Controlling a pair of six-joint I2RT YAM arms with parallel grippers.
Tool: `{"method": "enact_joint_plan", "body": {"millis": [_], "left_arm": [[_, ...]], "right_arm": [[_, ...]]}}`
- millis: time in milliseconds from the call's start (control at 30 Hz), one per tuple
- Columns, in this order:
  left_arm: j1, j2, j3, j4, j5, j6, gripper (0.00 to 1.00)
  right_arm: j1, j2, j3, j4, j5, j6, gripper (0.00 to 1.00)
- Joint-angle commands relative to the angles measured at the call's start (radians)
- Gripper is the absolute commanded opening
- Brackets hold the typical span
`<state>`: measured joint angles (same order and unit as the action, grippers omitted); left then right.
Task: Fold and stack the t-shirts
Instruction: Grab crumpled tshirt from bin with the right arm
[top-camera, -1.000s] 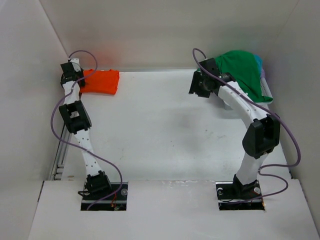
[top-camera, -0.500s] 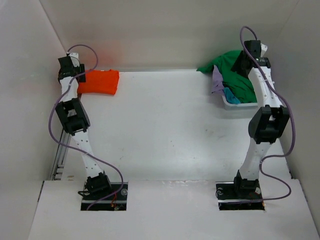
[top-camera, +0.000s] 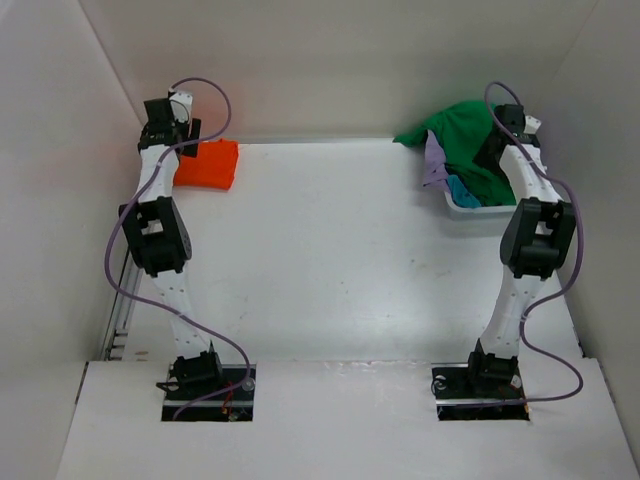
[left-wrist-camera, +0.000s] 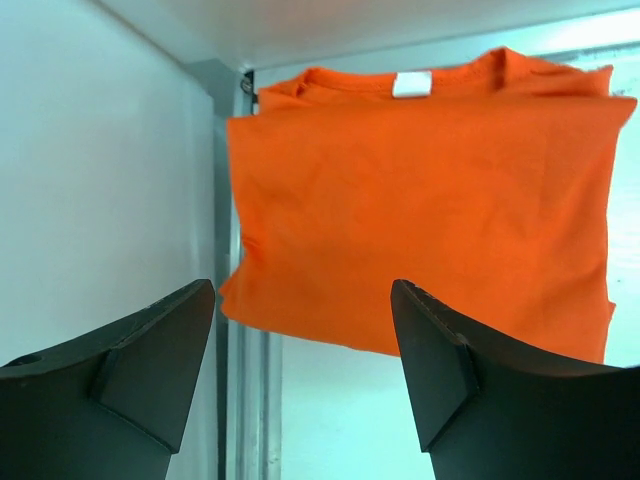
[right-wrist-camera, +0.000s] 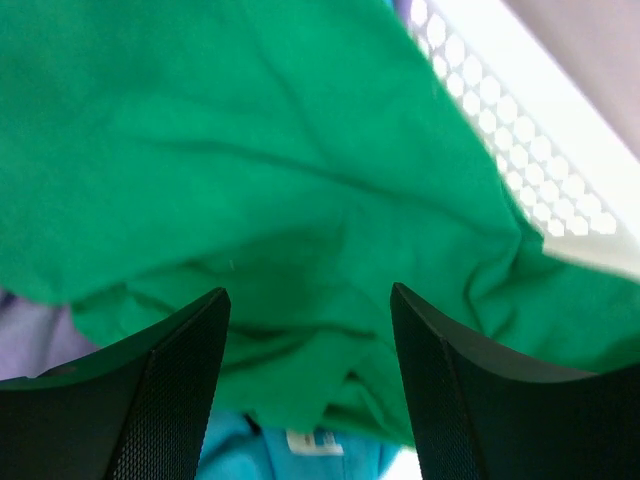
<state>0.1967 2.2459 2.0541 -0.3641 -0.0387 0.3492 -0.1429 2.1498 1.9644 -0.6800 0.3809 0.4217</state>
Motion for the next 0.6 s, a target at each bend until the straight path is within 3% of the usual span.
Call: {"method": "enact_joint_plan", "body": {"millis": [0, 300, 567], "left_arm": [[-0.013, -0.075, -0.018, 0.002, -0.012, 0.019, 0.71], [-0.073, -0.095, -0.060, -0.022, -0.010, 0.022, 0.71], [-0.088, -0.098, -0.107, -0.022, -0.020, 0.016, 0.71]], "right_arm": [[0.018, -0.113, -0.076, 0.108, 0.032, -0.011, 0.70], [-0.004, -0.068, -0.114, 0.123, 0.335, 0.002, 0.71], [-0.019, -0.139, -0.214, 0.165, 0.404, -0.023, 0.72]]}}
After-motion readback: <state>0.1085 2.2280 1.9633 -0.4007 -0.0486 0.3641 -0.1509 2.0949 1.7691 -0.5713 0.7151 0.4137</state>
